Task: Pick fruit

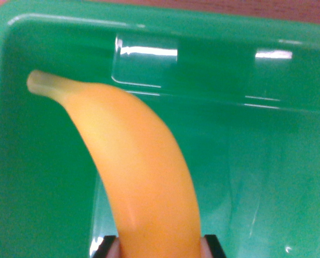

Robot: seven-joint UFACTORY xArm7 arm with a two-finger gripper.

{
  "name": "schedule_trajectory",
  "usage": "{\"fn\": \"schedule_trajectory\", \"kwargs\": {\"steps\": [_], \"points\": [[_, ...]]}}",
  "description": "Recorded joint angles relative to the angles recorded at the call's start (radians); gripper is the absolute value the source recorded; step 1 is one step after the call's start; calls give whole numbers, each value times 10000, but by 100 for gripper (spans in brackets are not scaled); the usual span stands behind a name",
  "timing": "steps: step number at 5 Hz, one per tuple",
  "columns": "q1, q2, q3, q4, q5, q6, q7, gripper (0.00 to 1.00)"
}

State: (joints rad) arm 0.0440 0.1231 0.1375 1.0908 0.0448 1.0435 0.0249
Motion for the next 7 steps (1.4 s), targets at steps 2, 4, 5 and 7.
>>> {"fn": "schedule_trajectory", "kwargs": {"steps": [2,4,5,7], "points": [[-10,-171,1,303,16,472,5,100],[-20,-347,2,615,33,959,9,100],[-20,-347,2,615,33,959,9,100],[-30,-511,3,907,48,1414,14,100]]}}
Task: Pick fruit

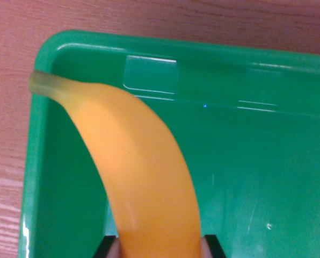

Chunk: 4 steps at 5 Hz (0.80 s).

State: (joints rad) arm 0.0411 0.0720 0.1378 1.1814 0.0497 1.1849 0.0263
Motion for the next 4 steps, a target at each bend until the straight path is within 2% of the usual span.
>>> {"fn": "schedule_trajectory", "kwargs": {"steps": [1,2,3,4], "points": [[-10,-165,1,292,16,456,4,100],[-10,-165,1,292,16,456,4,100],[-19,-329,2,583,31,909,9,100],[-19,-329,2,583,31,909,9,100]]}}
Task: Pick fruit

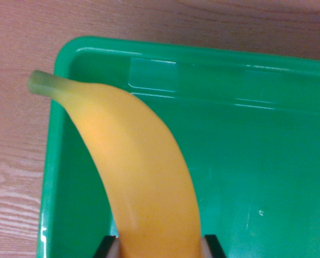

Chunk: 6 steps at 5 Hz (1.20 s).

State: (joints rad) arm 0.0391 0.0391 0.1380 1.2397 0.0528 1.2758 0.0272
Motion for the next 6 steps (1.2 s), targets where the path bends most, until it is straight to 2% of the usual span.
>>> {"fn": "schedule_trajectory", "kwargs": {"steps": [1,2,3,4,5,6], "points": [[-9,-162,1,288,15,449,4,100],[-9,-162,1,288,15,449,4,100],[-18,-306,2,542,29,846,8,100],[-18,-306,2,542,29,846,8,100],[-26,-447,3,792,42,1236,12,100],[-26,-447,3,792,42,1236,12,100]]}}
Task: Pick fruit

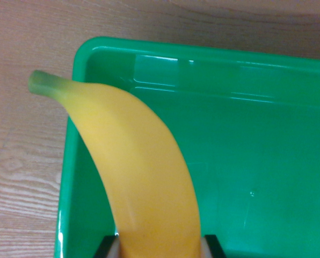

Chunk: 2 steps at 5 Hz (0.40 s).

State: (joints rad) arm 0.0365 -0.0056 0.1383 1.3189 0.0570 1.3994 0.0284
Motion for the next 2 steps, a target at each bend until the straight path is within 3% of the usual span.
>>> {"fn": "schedule_trajectory", "kwargs": {"steps": [1,2], "points": [[-8,-133,1,236,13,368,4,100],[-8,-133,1,236,13,368,4,100]]}}
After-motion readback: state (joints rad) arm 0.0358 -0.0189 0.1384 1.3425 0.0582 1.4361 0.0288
